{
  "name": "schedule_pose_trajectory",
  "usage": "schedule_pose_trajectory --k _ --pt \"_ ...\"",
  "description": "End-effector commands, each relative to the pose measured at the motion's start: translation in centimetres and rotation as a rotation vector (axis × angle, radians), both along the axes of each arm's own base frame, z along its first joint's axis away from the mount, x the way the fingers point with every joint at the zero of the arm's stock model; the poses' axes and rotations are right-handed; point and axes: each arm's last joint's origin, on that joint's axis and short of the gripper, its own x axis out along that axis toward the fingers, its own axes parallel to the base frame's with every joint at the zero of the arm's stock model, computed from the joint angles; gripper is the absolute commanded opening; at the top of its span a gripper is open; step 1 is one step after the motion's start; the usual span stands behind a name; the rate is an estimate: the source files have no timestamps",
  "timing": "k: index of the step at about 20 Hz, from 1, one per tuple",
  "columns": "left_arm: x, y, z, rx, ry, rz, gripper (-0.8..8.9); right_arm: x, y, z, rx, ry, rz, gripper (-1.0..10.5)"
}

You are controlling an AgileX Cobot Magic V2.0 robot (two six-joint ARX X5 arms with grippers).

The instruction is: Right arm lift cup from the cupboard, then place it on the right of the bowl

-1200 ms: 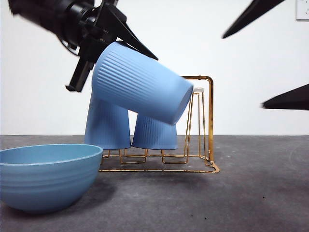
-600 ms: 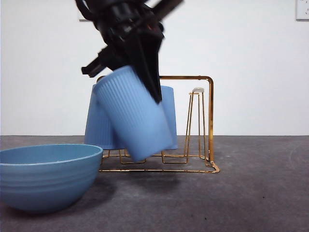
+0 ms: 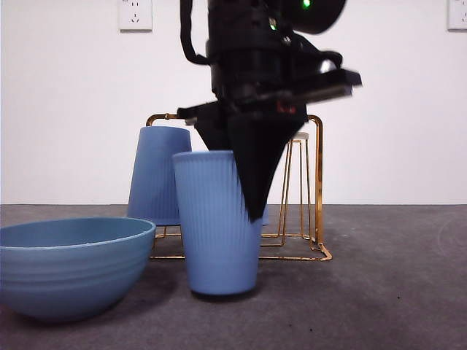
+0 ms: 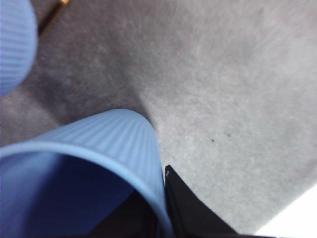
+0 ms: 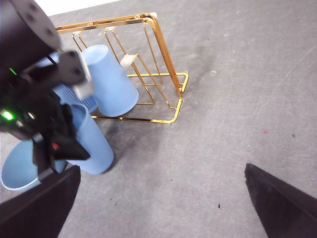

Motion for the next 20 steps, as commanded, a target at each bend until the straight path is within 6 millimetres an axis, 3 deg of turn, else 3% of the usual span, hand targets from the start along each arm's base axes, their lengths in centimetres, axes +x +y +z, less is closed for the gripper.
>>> schedule_pose_trajectory --k 1,5,8,11,16,20 --pt "-0.3 -1.2 -0.7 0.015 -0.007 -0.035 0.09 -0.1 0.0 0.4 -0.001 -0.020 0.006 5.7" --pt "-0.5 -1.4 -1.0 0.040 -0.024 -0.043 0.32 -0.1 0.0 0.4 0.001 -0.018 0.005 5.7" --pt "-0.7 -1.6 -0.9 0.035 -0.027 -0.034 2.62 -0.1 0.0 0.4 0.002 -0.018 0.004 5.7" --pt "-0.7 -1.6 -0.4 0.034 -0.026 -0.024 3.85 -0.1 0.0 0.3 0.002 -0.013 0.003 5.7" --pt "-0.8 -1.3 3.7 -0.025 -0.072 -0.015 5.36 -0.1 -0.1 0.2 -0.002 -0.002 -0.003 5.7" --pt "-1.9 0.4 7.1 -0.066 -0.100 -0.019 5.35 -0.1 -0.1 0.2 0.007 0.003 -0.007 5.7"
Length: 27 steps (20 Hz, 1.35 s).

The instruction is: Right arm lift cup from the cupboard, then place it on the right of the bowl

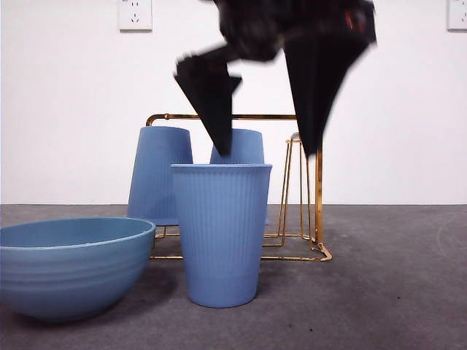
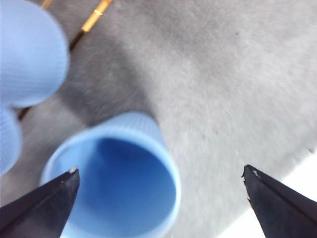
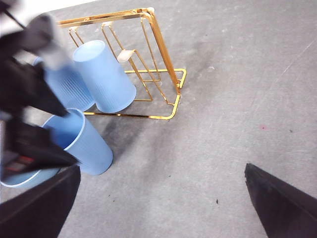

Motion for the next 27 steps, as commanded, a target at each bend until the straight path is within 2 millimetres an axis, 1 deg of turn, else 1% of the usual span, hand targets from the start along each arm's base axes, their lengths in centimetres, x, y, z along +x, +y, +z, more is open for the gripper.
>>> schedule_pose_trajectory --k 1,4,6,7,10,13,17,21,24,27 --pt "-1.0 1.0 2.7 -0.028 -0.029 -0.012 5.35 -0.1 0.0 0.3 0.013 -0.011 -0.003 5.8" --pt "-1.8 3.6 5.3 -0.031 -0.069 -0.007 5.34 -0.1 0.0 0.3 0.013 -0.011 -0.002 5.8" --pt "-2.4 6.1 6.8 -0.071 -0.104 0.013 5.34 -0.1 0.0 0.3 0.017 -0.009 0.008 5.8" --pt "-2.7 7.3 7.2 -0.083 -0.116 0.026 5.34 -0.1 0.0 0.3 0.019 -0.008 0.011 5.8" --pt "-3.5 11.9 7.7 -0.143 -0.180 0.075 5.33 -0.1 0.1 0.4 0.031 -0.003 0.052 5.8" --pt "-4.8 16.3 7.9 -0.232 -0.276 0.148 5.33 -0.2 0.2 0.4 -0.008 -0.029 0.118 5.8" --pt "-7.5 20.7 7.5 -0.343 -0.398 0.216 5.32 -0.2 0.2 0.4 -0.047 -0.057 0.144 5.8" --pt "-10.6 23.7 5.9 -0.481 -0.529 0.245 5.32 -0.2 0.3 0.5 -0.065 -0.090 0.187 5.7" --pt "-12.6 25.3 4.8 -0.550 -0.545 0.300 5.31 -0.1 0.5 1.0 -0.030 -0.130 0.235 5.7" --pt "-14.1 26.6 5.0 -0.664 -0.558 0.390 5.31 -0.1 0.7 1.3 0.003 -0.162 0.275 5.7"
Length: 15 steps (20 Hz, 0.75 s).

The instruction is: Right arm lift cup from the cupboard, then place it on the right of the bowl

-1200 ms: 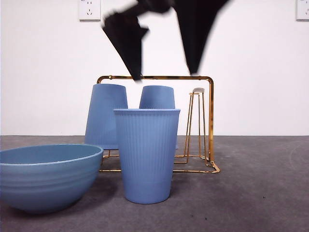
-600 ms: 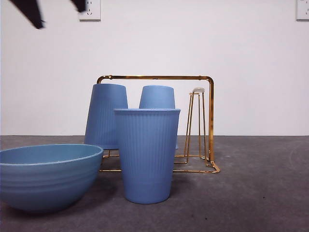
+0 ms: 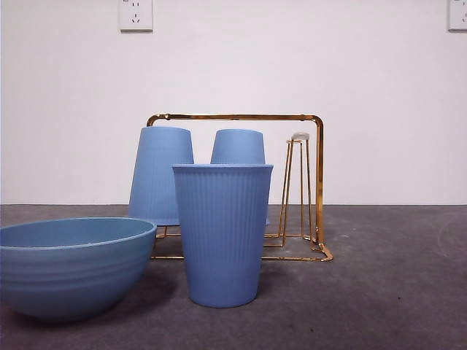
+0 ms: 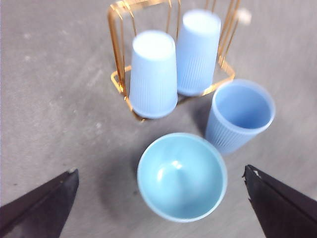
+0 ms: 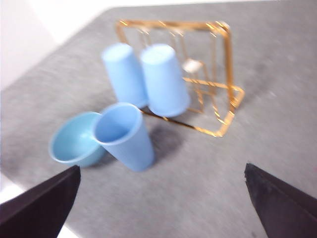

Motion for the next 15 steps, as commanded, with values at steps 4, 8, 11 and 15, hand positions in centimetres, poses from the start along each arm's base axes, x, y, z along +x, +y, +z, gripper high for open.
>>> schedule_pose_trajectory --k 4,8,11,15 --pt "-1.32 1.06 0.92 -0.173 -0.026 0.067 5.28 -0.03 0.04 0.52 0.010 -0.037 0.018 5.7" --pt "-1.38 1.11 0.69 -0.154 -0.006 0.068 5.08 -0.04 0.04 0.51 0.009 -0.035 0.017 4.2" --pt "-1.38 1.11 0.69 -0.144 -0.013 0.061 0.49 -0.02 0.02 0.51 0.007 -0.037 0.011 -0.2" --pt "-1.46 1.17 0.64 -0.138 -0.010 0.059 0.07 -0.02 0.02 0.52 0.009 -0.036 0.008 0.2"
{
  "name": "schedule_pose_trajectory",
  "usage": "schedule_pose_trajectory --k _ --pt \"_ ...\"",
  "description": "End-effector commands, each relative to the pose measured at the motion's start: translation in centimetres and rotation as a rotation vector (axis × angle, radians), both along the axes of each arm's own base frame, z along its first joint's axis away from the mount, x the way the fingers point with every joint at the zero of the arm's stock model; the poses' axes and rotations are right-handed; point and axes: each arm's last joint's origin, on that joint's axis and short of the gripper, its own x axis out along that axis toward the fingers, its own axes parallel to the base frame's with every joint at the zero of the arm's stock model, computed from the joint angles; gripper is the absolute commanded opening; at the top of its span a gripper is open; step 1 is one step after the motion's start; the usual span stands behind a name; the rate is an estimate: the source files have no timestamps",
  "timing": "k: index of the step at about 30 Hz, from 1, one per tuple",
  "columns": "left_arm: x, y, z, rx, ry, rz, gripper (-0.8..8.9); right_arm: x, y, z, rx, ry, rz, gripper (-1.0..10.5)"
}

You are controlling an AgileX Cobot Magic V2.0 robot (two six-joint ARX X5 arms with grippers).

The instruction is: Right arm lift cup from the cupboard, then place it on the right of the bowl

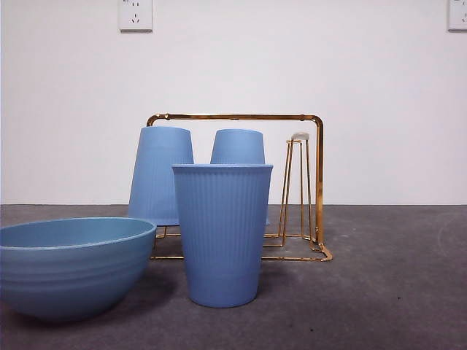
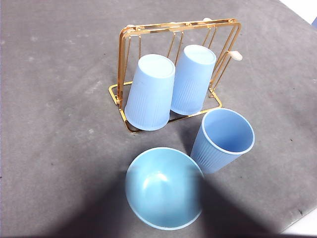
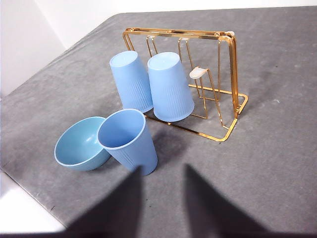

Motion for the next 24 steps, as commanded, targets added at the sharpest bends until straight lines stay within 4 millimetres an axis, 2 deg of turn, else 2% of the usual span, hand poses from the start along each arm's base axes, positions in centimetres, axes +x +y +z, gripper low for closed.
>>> schedule_pose_trajectory --k 1,14,18,21,24 --pt "0.0 0.0 0.2 0.002 -0.010 -0.005 0.07 -0.1 0.0 0.4 0.003 -0.025 0.009 0.2" --pt "0.0 0.0 0.2 -0.002 -0.015 -0.005 0.07 -0.1 0.0 0.4 0.003 -0.025 0.009 0.2" --pt "0.0 0.6 0.2 -0.020 -0.048 0.066 0.07 -0.1 0.0 0.4 0.003 -0.025 0.009 0.2" --pt "0.8 1.0 -0.3 -0.023 -0.130 0.157 0.07 -0.1 0.0 0.4 0.003 -0.026 0.009 0.2" --pt "2.0 1.3 -2.4 -0.010 -0.302 0.208 0.07 -0.1 0.0 0.4 0.003 -0.026 0.010 0.2"
